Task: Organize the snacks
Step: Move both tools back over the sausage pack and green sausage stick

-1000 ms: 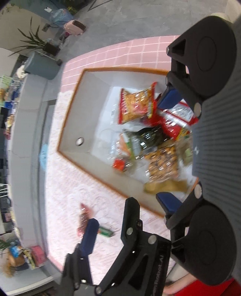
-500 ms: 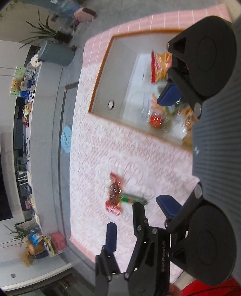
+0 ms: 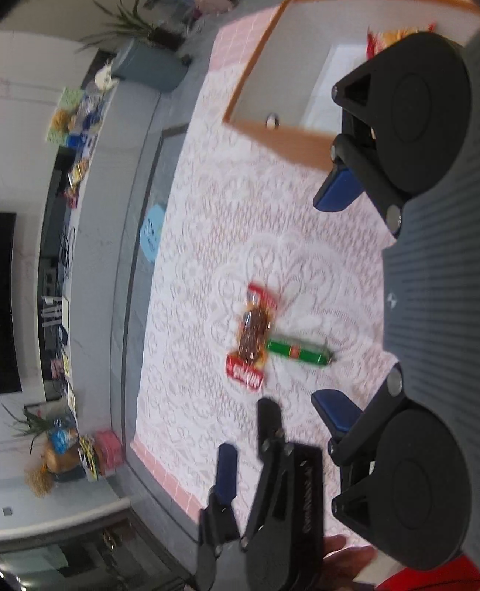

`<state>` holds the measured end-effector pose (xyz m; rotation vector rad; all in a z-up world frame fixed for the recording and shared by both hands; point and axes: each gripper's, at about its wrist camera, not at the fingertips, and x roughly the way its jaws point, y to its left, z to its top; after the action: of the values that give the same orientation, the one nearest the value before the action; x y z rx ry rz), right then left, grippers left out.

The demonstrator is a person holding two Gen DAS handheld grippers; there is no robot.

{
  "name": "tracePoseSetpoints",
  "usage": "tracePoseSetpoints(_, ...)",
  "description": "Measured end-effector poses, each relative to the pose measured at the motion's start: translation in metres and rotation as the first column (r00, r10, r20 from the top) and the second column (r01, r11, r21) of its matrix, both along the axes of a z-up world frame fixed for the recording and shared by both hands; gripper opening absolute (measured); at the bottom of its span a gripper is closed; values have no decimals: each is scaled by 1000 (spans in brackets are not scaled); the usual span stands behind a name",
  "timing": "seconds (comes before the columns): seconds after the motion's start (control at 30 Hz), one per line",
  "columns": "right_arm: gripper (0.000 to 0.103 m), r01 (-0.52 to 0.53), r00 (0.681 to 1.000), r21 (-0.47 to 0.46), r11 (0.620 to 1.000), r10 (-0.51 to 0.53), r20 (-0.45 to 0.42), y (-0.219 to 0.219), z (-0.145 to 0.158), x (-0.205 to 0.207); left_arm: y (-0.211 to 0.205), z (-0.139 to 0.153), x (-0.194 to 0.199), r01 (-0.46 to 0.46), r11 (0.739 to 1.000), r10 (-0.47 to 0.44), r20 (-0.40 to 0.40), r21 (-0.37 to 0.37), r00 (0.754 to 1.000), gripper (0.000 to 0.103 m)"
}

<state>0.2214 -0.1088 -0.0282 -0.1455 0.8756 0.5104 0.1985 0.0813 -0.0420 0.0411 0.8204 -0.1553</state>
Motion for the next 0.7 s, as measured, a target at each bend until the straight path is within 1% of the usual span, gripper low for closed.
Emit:
tracePoseSetpoints(0.07,100,-5,1000,4,1000,5,-12,10,-7,6,8,-8,3,-4,1000,4,-41,-15,999,80)
tracePoseSetpoints(0.13,99,-7,1000,-14,1000,6,-19,18,-15,13,14,-17,9,-16,999,13,-99,-30,995,80)
tracePoseSetpoints(0.2,98,-11,1000,-31,999,11,-22,26,-23,21,21,-26,13,-27,997,16,-142,-71,990,74)
tracePoseSetpoints(0.23,93,-14,1000,-38,999,13,-22,28,-26,24,25,-30,14,-33,995,18,-149,-97,989,72)
tracePoseSetpoints(0.27,85,-17,1000,-43,999,16,-24,29,-29,27,28,-34,16,-43,992,24,-156,-119,988,71)
tracePoseSetpoints(0.3,82,-19,999,-50,999,17,-33,31,-34,31,30,-38,17,-51,989,28,-164,-136,986,70)
tracePoseSetpoints(0.33,75,-18,999,-54,998,15,-44,32,-38,34,31,-42,19,-60,987,33,-173,-149,984,67)
tracePoseSetpoints(0.37,71,-14,998,-56,998,11,-57,32,-42,39,32,-46,21,-67,985,37,-183,-161,982,64)
tracePoseSetpoints(0.4,68,-9,998,-56,998,5,-68,32,-46,42,32,-50,24,-72,982,38,-190,-175,981,64)
tracePoseSetpoints(0.47,59,4,997,-60,998,-9,-81,32,-53,49,30,-57,29,-80,976,41,-192,-202,981,63)
tracePoseSetpoints(0.53,54,19,996,-71,997,-24,-81,30,-58,55,30,-61,33,-93,975,58,-176,-203,983,60)
tracePoseSetpoints(0.63,49,11,995,-71,997,-18,-101,31,-66,62,34,-64,42,-109,978,78,-174,-177,982,58)
tracePoseSetpoints(0.7,49,-7,994,-60,998,0,-111,35,-70,63,38,-66,49,-111,981,82,-181,-157,980,58)
